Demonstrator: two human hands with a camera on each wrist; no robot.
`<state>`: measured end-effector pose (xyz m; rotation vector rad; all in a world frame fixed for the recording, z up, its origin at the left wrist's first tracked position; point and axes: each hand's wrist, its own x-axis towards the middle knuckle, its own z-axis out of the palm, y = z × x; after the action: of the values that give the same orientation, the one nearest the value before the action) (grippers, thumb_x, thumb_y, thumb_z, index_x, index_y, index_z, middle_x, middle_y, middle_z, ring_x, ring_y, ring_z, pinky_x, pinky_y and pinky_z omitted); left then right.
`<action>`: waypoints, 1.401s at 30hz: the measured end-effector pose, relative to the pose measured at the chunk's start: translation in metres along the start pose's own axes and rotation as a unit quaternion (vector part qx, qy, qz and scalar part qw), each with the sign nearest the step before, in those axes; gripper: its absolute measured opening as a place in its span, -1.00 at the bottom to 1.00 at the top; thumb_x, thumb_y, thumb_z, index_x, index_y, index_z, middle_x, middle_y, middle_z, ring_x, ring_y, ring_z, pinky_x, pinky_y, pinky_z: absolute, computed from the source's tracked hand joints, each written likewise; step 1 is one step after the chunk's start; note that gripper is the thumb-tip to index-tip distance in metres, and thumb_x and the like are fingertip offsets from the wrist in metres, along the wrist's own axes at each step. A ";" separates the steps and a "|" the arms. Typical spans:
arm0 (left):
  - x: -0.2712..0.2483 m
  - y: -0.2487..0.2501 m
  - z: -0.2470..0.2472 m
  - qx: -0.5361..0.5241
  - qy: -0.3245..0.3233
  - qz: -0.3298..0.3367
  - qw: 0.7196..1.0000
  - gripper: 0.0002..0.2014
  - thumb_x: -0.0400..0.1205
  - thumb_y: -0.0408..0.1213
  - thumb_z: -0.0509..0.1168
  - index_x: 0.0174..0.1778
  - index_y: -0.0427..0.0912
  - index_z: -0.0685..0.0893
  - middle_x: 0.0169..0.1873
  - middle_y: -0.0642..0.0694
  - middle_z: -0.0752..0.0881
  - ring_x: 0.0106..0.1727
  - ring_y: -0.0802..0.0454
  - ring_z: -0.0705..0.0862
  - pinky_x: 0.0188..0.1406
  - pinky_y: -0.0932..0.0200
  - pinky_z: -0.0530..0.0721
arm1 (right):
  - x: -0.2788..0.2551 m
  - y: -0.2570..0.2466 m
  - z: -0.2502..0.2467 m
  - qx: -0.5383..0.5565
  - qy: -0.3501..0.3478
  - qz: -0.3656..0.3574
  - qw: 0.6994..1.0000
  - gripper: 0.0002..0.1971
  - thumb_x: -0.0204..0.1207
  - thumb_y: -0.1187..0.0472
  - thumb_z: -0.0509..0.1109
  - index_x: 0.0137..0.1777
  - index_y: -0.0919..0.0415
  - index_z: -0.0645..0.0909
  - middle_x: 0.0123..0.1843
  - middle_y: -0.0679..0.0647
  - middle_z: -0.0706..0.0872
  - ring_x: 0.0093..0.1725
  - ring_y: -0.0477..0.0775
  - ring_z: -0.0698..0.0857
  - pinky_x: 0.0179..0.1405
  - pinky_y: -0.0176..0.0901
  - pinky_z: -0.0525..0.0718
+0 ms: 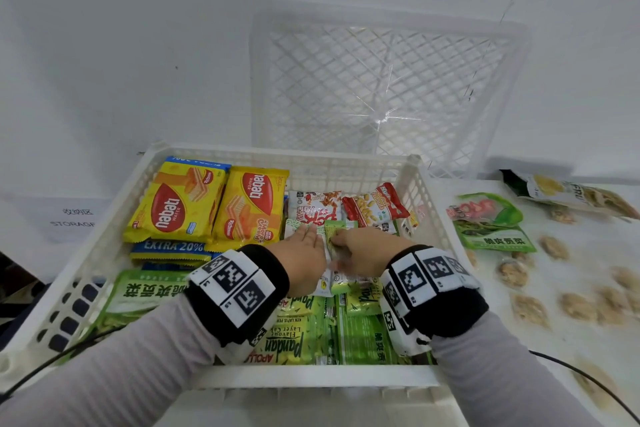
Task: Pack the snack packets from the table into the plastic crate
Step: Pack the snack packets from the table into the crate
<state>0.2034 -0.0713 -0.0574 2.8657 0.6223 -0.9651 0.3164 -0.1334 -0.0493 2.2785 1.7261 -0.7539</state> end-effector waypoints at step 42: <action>0.049 0.029 -0.054 -0.218 0.071 0.045 0.972 -0.26 0.62 -0.48 0.09 0.66 -0.28 -0.17 0.63 -0.35 -0.18 0.65 -0.28 -0.02 0.60 -0.09 0.16 | 0.037 0.052 -0.001 0.112 0.177 0.197 0.958 -0.58 0.55 0.27 0.20 0.43 0.19 0.37 0.51 0.23 0.34 0.51 0.32 0.28 0.48 0.13 0.26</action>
<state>0.2809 -0.0714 -0.0452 2.5538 0.6168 -0.5304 0.3731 -0.1180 -0.0753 2.9369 1.2773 -0.5000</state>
